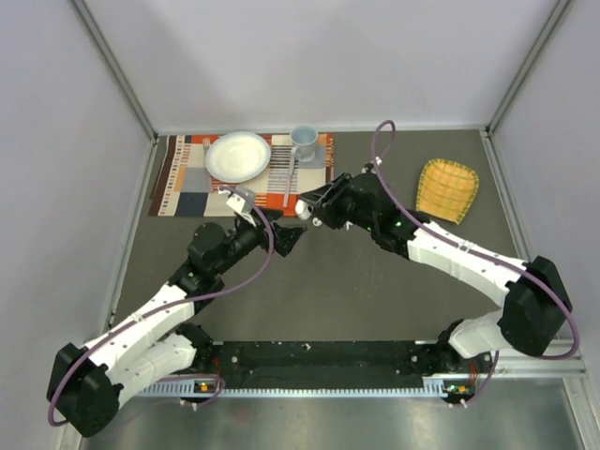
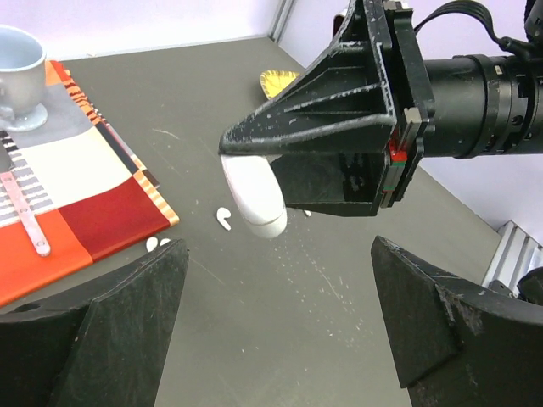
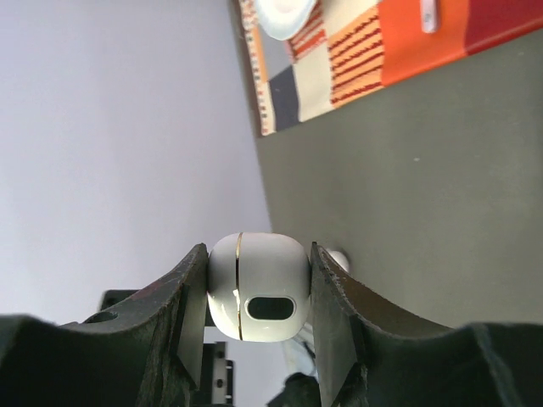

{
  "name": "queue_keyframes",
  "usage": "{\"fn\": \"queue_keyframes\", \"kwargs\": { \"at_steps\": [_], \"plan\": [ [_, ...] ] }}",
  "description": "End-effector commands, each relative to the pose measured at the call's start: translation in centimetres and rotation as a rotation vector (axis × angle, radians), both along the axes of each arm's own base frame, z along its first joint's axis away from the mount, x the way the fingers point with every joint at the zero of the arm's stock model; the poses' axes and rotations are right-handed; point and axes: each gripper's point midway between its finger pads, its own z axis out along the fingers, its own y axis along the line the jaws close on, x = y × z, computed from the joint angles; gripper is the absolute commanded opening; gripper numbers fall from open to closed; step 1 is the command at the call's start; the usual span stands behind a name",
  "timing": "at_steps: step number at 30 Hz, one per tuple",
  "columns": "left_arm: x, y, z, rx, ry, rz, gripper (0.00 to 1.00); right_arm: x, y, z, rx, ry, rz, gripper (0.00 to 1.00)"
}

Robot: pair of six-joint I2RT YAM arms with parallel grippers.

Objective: Insert the wireless bluetooth earbuds into the charging case
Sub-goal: Pass from the right arm to the left

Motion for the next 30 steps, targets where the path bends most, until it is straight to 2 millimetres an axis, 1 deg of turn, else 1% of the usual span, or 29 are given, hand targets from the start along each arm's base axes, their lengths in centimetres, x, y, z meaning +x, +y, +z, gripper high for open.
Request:
{"fn": "queue_keyframes", "kwargs": {
  "at_steps": [1,3,4,6,10,12,13,15,17,19,22,27,30],
  "plan": [
    [0.5,-0.5,2.6,-0.09,-0.096,0.015,0.94,0.7,-0.1,5.3,0.222,-0.056,-0.075,0.0],
    [0.8,-0.9,2.5,-0.102,-0.083,0.009,0.93,0.6,-0.1,6.0,0.261,-0.057,-0.078,0.0],
    [0.8,-1.0,2.9,-0.119,-0.093,0.008,0.93,0.6,-0.1,6.3,0.27,-0.06,-0.079,0.0],
    [1.1,-1.3,2.9,-0.13,-0.098,0.011,0.9,0.6,-0.3,6.7,0.292,-0.051,-0.086,0.0],
    [2.0,-1.4,2.6,-0.11,-0.103,0.045,0.86,0.4,-0.5,7.6,0.312,-0.06,-0.09,0.0],
    [2.4,-1.4,2.8,-0.119,-0.112,0.057,0.82,0.4,-0.6,7.8,0.316,-0.063,-0.093,0.0],
    [2.5,-1.5,2.7,-0.121,-0.106,0.058,0.79,0.4,-0.6,7.8,0.317,-0.062,-0.092,0.0],
    [2.7,-1.5,3.1,-0.144,-0.118,0.067,0.77,0.3,-0.5,7.8,0.318,-0.062,-0.085,0.0],
    [2.7,-1.6,3.2,-0.156,-0.123,0.066,0.71,0.2,-0.5,7.8,0.317,-0.06,-0.083,0.0],
    [2.7,-1.7,3.7,-0.179,-0.133,0.062,0.7,0.2,-0.5,7.7,0.315,-0.061,-0.084,0.0],
    [2.6,-1.7,4.1,-0.191,-0.142,0.063,0.74,0.3,-0.6,7.6,0.312,-0.06,-0.09,0.0],
    [2.9,-1.6,3.9,-0.19,-0.14,0.078,0.74,0.2,-0.5,7.5,0.312,-0.058,-0.079,0.0],
    [3.2,-1.7,4.2,-0.194,-0.142,0.084,0.73,0.1,-0.4,7.6,0.312,-0.058,-0.069,0.0]
  ]
}}
